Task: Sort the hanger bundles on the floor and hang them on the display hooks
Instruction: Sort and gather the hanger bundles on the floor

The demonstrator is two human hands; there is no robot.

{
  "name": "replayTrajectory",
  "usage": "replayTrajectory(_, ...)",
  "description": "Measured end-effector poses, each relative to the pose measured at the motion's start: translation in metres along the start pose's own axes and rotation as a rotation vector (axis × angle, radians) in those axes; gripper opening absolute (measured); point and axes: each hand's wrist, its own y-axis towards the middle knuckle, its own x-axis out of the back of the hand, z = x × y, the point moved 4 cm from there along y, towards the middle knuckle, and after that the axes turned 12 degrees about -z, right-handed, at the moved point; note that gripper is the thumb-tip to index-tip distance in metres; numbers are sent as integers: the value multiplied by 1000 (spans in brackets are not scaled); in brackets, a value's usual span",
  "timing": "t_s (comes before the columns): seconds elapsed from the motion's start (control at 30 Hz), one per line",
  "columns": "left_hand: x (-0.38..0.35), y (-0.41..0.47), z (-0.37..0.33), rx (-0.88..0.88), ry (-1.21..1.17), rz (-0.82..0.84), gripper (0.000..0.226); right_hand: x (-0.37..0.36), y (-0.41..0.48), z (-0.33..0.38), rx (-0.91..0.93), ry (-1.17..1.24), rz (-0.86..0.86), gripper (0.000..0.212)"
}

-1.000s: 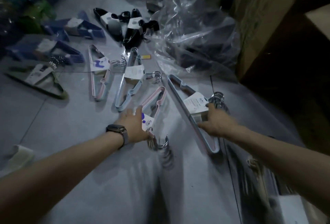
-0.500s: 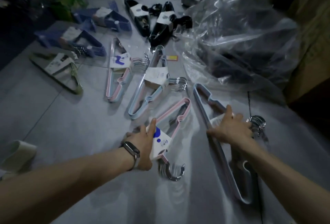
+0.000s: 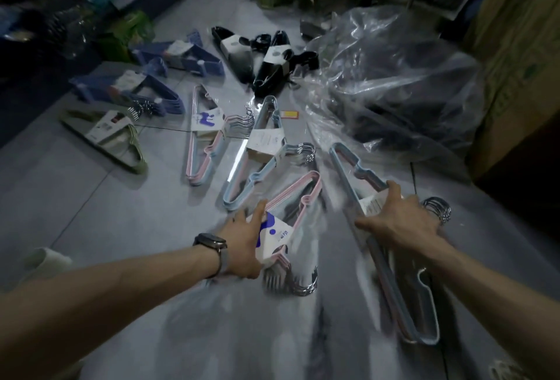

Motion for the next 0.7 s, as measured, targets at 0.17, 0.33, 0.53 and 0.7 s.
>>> replayTrajectory(0.17, 26, 10, 5, 29, -97, -101, 138, 29, 11, 35, 9, 86, -30, 126)
replayTrajectory(0.33, 56, 22, 15, 136, -210, -297, 134, 55, 53, 98, 108, 61, -32, 137)
replayTrajectory(0.53, 102, 21, 36, 232, -379, -432, 115, 113, 67, 173, 102, 78, -21, 106)
replayTrajectory(0.7, 139, 33, 70, 316, -344, -505, 114, 89, 92, 232, 54, 224, 44, 102)
